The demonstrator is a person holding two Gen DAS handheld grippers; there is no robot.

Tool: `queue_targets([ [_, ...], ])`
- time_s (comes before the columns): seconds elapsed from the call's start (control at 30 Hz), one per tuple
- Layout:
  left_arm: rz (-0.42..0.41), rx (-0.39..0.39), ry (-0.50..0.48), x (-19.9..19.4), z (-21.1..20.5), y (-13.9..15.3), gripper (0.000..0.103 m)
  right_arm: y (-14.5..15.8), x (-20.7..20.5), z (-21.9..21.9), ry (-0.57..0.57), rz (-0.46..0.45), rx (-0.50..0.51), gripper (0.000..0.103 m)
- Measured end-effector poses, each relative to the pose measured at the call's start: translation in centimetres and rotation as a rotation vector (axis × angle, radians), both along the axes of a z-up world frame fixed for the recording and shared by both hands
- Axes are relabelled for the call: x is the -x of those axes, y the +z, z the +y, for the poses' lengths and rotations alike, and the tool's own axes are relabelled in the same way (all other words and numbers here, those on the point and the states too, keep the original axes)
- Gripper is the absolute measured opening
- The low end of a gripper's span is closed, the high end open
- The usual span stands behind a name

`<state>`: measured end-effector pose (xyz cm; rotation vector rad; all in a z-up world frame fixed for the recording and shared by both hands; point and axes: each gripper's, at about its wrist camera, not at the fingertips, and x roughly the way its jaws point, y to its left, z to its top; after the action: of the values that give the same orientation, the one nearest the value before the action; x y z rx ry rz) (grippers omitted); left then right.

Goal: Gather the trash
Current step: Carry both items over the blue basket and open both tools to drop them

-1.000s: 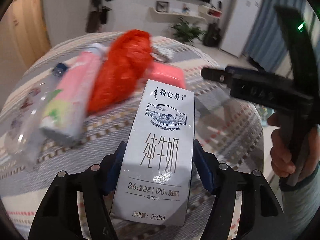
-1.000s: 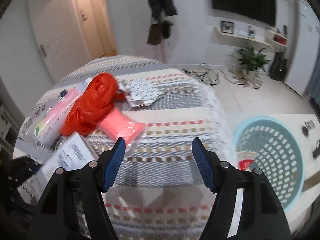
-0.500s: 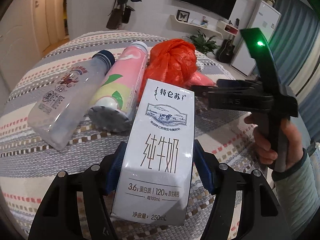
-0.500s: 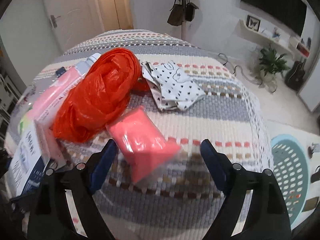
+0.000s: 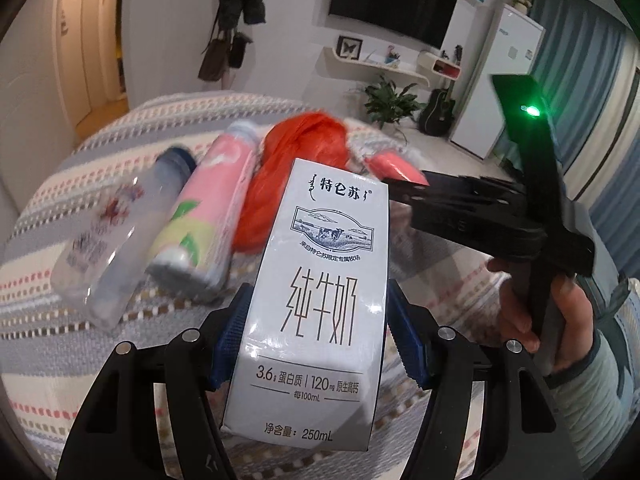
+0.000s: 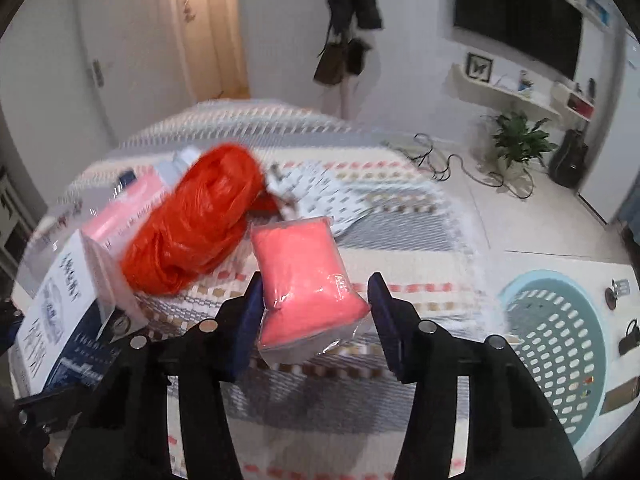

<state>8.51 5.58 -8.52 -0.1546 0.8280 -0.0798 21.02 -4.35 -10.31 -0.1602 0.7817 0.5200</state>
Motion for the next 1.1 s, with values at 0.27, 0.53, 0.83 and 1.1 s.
queue_targets([
  [0.27,-0.099,-0.027,-0.086,-3.5,-4.9,4.4,0.063,5.8,0.7,-7.8,-0.140,-0.137,-0.089,0.048],
  [0.53,-0.131,-0.065,-0.199,-8.6,-12.2,6.6,0.063,6.2,-1.6,-16.8,-0.306,-0.128,-0.171,0.048],
  [0.83,-0.080,-0.066,-0.310,-12.8,-18.0,4.1,0.063,1.2,-4.5,-23.6,-0.506,-0.016,-0.160,0.048],
  [1.1,-0.002,-0.024,-0.369,-14.9,-20.9,0.4,0.064,-3.4,-5.4,-25.5,-0.609,0.090,-0.099,0.050],
])
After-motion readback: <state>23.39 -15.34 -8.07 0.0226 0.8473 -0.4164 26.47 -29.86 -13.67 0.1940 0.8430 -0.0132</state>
